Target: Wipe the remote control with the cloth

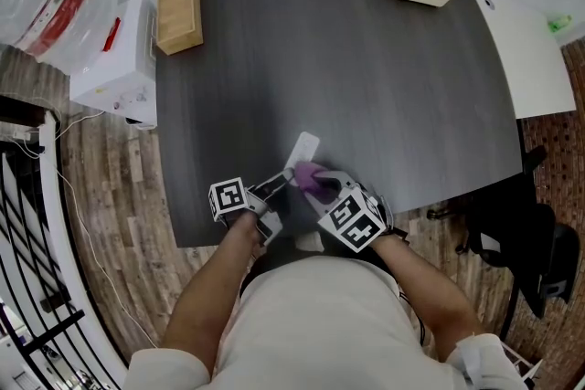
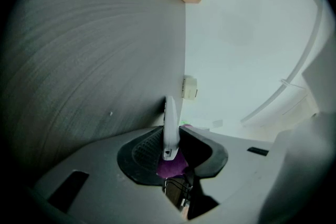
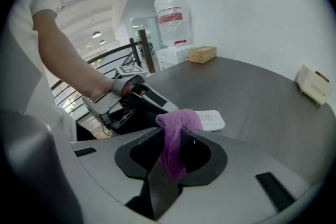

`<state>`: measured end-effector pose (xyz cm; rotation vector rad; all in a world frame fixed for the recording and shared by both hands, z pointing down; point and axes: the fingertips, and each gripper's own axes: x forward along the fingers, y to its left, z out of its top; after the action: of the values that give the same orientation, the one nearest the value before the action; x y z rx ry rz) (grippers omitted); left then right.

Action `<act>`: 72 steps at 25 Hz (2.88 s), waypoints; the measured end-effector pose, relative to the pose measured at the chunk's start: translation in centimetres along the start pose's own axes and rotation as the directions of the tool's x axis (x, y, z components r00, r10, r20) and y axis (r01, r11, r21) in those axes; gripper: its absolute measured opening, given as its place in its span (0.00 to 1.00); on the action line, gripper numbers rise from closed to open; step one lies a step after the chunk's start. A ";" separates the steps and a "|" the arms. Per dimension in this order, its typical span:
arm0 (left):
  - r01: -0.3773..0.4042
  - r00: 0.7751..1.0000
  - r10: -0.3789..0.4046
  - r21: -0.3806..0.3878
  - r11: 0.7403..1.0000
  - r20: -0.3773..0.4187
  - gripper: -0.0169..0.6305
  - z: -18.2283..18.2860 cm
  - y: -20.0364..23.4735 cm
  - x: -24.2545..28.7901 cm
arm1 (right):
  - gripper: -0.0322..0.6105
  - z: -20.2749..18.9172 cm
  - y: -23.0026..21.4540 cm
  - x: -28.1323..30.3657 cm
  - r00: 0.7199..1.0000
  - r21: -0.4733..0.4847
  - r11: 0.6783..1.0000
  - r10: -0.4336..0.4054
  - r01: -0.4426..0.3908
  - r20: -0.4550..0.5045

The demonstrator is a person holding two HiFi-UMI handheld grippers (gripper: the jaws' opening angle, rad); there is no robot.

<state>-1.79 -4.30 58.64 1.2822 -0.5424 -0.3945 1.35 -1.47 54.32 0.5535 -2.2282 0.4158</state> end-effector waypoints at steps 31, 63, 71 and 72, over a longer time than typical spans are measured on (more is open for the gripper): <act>-0.068 0.809 0.587 0.990 0.127 -0.019 0.17 -2.2 0.8 -0.3 | 0.22 -0.9 -8.4 -1.4 0.978 -0.142 0.975 -0.186 0.171 -0.099; -0.111 0.869 0.474 0.879 0.464 -0.141 0.25 -7.9 -1.0 -4.6 | 0.21 -0.5 -13.2 -3.5 0.936 -0.195 0.937 -0.321 0.291 -0.145; -0.218 0.886 0.418 0.614 0.759 -0.202 0.23 -8.5 1.8 -1.2 | 0.21 1.4 -8.9 1.8 0.963 -0.436 0.891 -0.217 0.127 -0.163; -0.237 0.882 0.433 0.617 0.750 -0.187 0.23 -7.9 2.1 -1.2 | 0.21 0.9 -8.5 1.7 0.963 -0.437 0.892 -0.207 0.113 -0.173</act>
<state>1.85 3.11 58.96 1.7529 -0.6278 0.3256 4.16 -9.51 56.01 0.4302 -1.9619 -0.0979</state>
